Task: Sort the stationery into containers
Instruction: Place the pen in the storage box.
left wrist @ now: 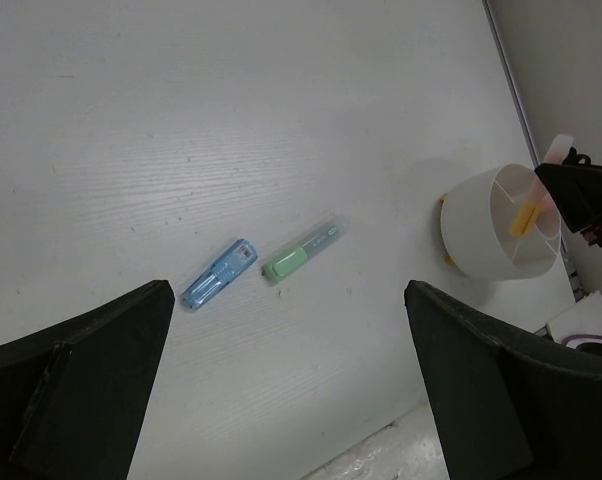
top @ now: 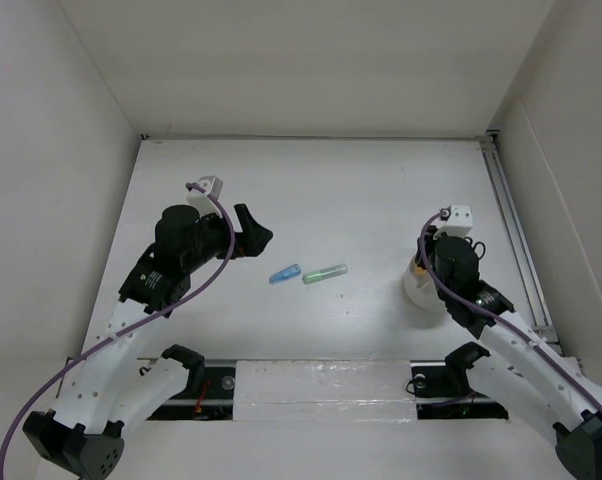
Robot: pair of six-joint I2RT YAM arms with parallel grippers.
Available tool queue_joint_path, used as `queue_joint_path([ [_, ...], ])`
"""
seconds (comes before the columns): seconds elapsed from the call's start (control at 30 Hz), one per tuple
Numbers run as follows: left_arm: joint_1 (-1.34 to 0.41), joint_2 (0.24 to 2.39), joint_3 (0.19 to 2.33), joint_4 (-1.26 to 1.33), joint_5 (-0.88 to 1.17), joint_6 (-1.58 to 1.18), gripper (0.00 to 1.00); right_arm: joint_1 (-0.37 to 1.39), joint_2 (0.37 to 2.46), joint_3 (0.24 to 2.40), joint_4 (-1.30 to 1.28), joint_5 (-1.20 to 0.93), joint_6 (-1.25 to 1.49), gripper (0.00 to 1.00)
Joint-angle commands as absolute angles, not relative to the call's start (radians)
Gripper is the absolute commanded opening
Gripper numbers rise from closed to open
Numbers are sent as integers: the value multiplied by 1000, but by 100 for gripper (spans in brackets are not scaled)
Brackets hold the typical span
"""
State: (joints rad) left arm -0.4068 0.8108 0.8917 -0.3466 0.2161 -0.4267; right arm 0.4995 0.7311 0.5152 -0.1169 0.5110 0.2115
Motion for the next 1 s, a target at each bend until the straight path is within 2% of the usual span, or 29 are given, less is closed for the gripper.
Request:
queue_joint_path([
  [0.0, -411, 810, 893, -307, 216, -413, 100, 509, 759, 587, -161, 526, 273, 0],
  [0.47, -411, 801, 893, -307, 225, -413, 100, 491, 811, 632, -248, 557, 353, 0],
  [0.97, -411, 801, 893, -298, 244, -413, 100, 491, 769, 623, -264, 569, 373, 0],
])
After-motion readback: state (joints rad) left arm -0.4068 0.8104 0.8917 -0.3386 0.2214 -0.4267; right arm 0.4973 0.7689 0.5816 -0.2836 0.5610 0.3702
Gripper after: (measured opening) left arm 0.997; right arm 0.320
